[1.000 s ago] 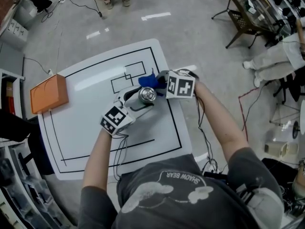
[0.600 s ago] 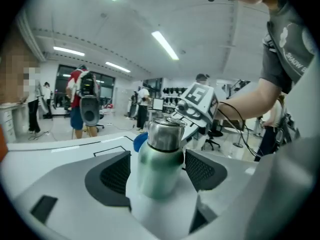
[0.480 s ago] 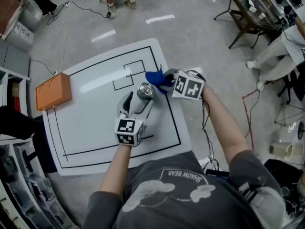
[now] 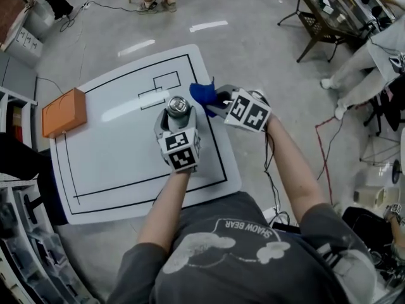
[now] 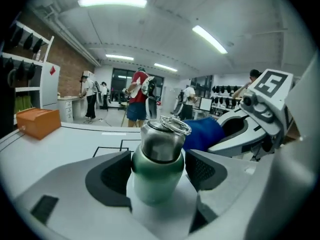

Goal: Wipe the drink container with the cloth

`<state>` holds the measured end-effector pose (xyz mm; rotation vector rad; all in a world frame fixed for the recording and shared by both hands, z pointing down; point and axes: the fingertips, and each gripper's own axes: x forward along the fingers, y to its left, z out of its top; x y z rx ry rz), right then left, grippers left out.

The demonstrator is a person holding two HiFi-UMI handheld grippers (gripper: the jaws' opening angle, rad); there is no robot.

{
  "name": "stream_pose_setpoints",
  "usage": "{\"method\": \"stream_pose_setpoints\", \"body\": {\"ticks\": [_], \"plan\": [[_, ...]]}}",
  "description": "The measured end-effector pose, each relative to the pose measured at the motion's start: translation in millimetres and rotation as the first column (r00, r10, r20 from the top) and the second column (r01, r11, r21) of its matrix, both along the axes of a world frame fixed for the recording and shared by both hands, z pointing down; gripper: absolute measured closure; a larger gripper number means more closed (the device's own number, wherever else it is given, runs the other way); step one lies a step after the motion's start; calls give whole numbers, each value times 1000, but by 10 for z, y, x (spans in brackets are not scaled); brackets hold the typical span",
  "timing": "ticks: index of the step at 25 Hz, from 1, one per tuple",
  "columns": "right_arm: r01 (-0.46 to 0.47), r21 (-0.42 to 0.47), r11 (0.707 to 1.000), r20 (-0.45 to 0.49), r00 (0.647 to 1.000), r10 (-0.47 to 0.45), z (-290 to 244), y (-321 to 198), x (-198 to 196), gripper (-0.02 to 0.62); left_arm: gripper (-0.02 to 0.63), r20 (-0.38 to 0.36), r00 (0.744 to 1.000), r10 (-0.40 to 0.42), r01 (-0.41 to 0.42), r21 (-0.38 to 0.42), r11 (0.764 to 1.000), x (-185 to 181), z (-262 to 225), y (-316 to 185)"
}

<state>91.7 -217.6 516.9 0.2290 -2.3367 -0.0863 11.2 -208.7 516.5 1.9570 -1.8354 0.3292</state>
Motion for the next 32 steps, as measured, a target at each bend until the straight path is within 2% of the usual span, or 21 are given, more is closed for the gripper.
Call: {"method": "stream_pose_setpoints", "body": {"ticks": [3,7,10,12,14,16,22,25,27,29,30,32], "plan": [[-18,13,1000,23,1000,17,-97,16,56,552,278,27,999,40,-40,-5,999,-9,12,-16],[-9,32,999,33,999,8,-196,29,113,552,281,22,987,160,-160,11,987,27,-1,20],[20,44,999,20,1000,-20,-230,16,116,552,281,18,961,277,-277,36,960,55,-15,31],[57,47,997,7,998,-58,-246,10,86,552,282,19,928,371,-372,43,927,65,-14,31],[110,46,993,-11,994,-110,-260,10,33,552,282,21,882,471,-472,37,881,70,-11,27],[171,39,984,-31,985,-170,-259,10,-39,552,282,21,823,568,-568,35,822,67,-5,26],[346,18,938,-89,935,-343,-240,-50,-369,554,282,17,602,798,-797,54,601,54,-19,79],[418,-2,909,-98,904,-416,-208,-74,-551,554,282,12,510,860,-860,44,509,52,-21,88],[458,-19,889,-107,883,-457,-168,-61,-666,554,282,12,463,886,-886,37,462,47,-20,91],[478,-31,878,-134,868,-478,-76,-79,-734,554,282,19,431,902,-902,32,430,47,-20,94],[484,-35,875,-148,863,-483,-29,-97,-753,554,282,23,422,906,-906,31,421,50,-20,95],[488,-47,872,-165,857,-488,40,-134,-769,555,282,26,420,907,-907,39,418,53,-19,99]]}}
